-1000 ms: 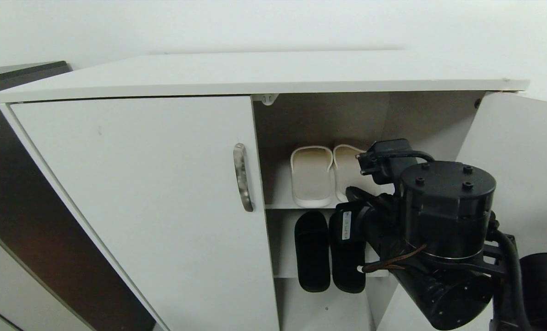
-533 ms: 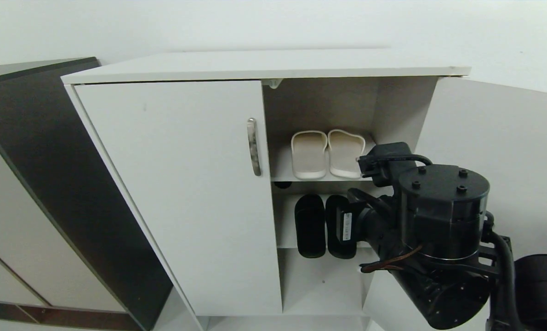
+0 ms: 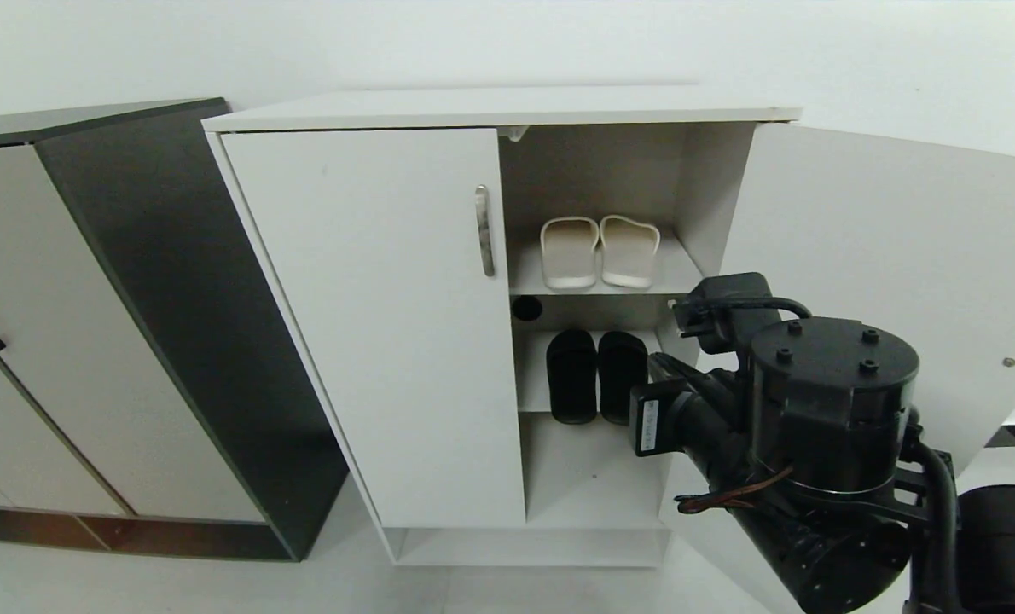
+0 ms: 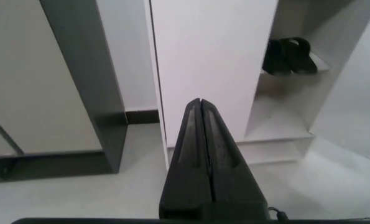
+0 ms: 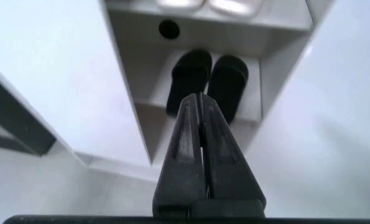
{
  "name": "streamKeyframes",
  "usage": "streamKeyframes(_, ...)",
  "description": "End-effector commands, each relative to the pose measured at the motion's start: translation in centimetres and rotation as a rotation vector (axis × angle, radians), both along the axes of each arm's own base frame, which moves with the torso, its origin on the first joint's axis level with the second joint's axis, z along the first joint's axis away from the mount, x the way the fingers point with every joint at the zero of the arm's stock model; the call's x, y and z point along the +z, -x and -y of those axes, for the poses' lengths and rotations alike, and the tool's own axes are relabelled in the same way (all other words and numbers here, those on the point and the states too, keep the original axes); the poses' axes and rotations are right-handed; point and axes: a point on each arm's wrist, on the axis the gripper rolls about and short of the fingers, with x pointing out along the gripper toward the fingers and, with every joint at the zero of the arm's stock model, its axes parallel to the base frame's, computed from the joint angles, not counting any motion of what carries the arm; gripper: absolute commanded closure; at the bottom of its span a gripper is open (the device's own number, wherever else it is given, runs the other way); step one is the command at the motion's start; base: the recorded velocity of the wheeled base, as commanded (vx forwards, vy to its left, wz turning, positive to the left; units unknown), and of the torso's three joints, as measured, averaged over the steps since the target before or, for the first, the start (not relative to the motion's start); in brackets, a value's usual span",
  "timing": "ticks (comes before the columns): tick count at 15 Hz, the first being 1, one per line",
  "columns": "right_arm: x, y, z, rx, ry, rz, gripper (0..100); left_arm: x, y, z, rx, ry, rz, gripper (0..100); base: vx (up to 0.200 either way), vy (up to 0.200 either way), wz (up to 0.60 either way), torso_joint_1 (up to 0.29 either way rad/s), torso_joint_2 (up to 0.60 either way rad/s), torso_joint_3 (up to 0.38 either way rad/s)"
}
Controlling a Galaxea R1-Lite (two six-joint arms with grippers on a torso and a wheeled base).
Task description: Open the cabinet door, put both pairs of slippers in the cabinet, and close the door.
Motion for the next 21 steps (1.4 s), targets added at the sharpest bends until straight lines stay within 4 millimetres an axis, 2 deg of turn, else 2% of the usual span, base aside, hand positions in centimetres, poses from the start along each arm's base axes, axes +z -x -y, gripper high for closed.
streamKeyframes(1,-0.3,0.0,0.0,0.005,0.004,-0.006,100,0.0,0.0,0.0,0.0,0.0,0.001,100,-0.2,0.0,0.0,-0.002,0.0,0.002)
streamKeyframes(3,-0.1,-0.1,0.1,0.003,0.005,-0.001,100,0.0,0.0,0.0,0.0,0.0,0.001,100,-0.2,0.0,0.0,0.002,0.0,0.002)
streamKeyframes(7,-0.5,-0.6,0.6,-0.02,0.015,-0.008,100,0.0,0.0,0.0,0.0,0.0,0.001,100,0.0,0.0,0.0,0.0,0.0,0.0)
streamKeyframes(21,-1.3,-0.9,0.6,-0.017,0.035,-0.025,100,0.0,0.0,0.0,0.0,0.0,0.001,100,0.0,0.0,0.0,0.0,0.0,0.0)
